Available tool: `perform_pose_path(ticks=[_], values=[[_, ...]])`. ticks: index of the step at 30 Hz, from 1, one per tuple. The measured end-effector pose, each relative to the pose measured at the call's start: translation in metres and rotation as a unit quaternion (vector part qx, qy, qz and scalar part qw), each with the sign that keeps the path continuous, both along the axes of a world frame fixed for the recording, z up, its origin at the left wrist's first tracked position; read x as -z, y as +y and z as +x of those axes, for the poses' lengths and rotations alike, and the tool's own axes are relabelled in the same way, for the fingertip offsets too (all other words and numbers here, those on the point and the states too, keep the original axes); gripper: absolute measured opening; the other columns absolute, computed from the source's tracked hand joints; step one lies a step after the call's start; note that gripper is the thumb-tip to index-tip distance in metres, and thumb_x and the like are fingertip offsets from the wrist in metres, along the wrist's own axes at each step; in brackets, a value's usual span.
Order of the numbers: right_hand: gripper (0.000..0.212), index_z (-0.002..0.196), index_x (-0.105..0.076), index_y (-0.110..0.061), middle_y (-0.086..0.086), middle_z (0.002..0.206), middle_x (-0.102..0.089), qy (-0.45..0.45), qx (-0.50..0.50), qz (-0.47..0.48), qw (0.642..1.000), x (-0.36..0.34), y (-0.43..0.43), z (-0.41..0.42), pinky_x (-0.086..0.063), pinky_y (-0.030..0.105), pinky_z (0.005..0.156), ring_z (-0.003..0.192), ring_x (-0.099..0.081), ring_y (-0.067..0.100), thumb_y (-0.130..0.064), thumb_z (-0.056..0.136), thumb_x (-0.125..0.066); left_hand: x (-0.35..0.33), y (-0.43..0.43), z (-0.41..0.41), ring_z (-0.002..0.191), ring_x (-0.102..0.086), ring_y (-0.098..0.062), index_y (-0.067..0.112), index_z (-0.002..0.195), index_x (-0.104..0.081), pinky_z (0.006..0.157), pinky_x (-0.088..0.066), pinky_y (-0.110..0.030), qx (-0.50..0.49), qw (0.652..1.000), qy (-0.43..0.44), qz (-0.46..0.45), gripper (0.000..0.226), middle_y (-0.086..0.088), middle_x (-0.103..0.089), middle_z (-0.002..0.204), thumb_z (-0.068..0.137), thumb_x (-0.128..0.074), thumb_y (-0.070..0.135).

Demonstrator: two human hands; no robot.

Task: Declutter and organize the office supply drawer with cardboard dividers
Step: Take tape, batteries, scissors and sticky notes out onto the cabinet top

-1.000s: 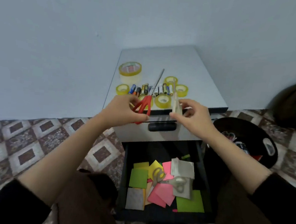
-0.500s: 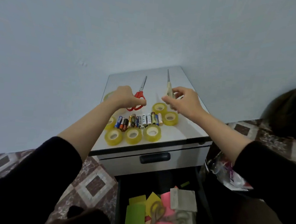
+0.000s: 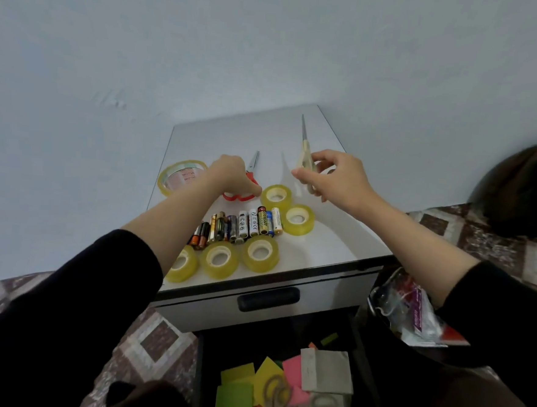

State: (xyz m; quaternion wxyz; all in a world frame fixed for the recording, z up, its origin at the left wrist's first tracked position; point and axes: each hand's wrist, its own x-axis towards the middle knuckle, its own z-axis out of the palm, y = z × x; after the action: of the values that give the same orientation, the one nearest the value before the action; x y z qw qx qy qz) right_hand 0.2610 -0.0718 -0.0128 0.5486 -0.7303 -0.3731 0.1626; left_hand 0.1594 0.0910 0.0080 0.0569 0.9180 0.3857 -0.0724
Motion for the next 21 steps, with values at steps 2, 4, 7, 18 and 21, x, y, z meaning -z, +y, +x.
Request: perform_pose_path(ticks=[2,4,7,18,21], values=[[0.030,0.100,-0.063,-0.017,-0.004,0.070,-0.060,-0.001,0.000,0.000,1.000,0.000,-0.001,0.000,-0.046,0.018,0.044,0.054,-0.057,0.008,-0.032,0.076,-0.075,0.003,0.001,-0.001,0.056,-0.038,-0.012,0.010,0.063,-0.040,0.047,-0.031,-0.020,-0.002,1.000,0.004,-0.002,0.045,-0.002,-0.043,0.063,0.081,-0.064,0.043],[0.029,0.099,-0.064,-0.017,-0.005,0.068,-0.060,-0.004,0.000,-0.004,1.000,0.000,-0.002,-0.001,-0.045,0.018,0.044,0.052,-0.057,0.005,-0.033,0.076,-0.075,0.006,0.001,-0.002,0.056,-0.038,-0.012,0.010,0.063,-0.040,0.047,-0.031,-0.020,-0.004,1.000,0.007,-0.007,0.046,-0.001,-0.043,0.063,0.081,-0.064,0.045],[0.030,0.098,-0.065,-0.016,-0.004,0.066,-0.060,-0.004,-0.001,-0.006,1.000,0.000,-0.002,-0.004,-0.044,0.018,0.043,0.044,-0.055,0.000,-0.034,0.075,-0.075,0.009,0.001,-0.005,0.054,-0.038,-0.012,0.010,0.062,-0.039,0.047,-0.031,-0.020,-0.001,1.000,0.000,-0.013,0.050,-0.002,-0.043,0.060,0.082,-0.063,0.049],[0.038,0.100,-0.061,-0.005,0.003,0.072,-0.066,0.003,-0.033,-0.069,0.997,-0.020,0.027,-0.026,-0.047,0.020,0.043,0.045,-0.054,0.007,-0.031,0.076,-0.075,-0.011,0.025,-0.083,0.110,-0.054,-0.020,0.011,0.115,-0.062,0.091,-0.041,-0.032,-0.056,0.941,-0.332,0.019,0.034,-0.005,-0.060,0.120,0.092,-0.052,0.033],[0.040,0.094,-0.064,0.001,0.004,0.067,-0.063,-0.024,-0.037,-0.102,0.994,-0.028,0.044,-0.031,-0.044,0.017,0.039,0.042,-0.052,0.010,-0.033,0.076,-0.075,0.001,0.026,-0.123,0.122,-0.048,-0.021,0.011,0.129,-0.052,0.103,-0.037,-0.035,-0.085,0.909,-0.408,-0.005,0.041,-0.007,-0.050,0.134,0.095,-0.047,0.034]])
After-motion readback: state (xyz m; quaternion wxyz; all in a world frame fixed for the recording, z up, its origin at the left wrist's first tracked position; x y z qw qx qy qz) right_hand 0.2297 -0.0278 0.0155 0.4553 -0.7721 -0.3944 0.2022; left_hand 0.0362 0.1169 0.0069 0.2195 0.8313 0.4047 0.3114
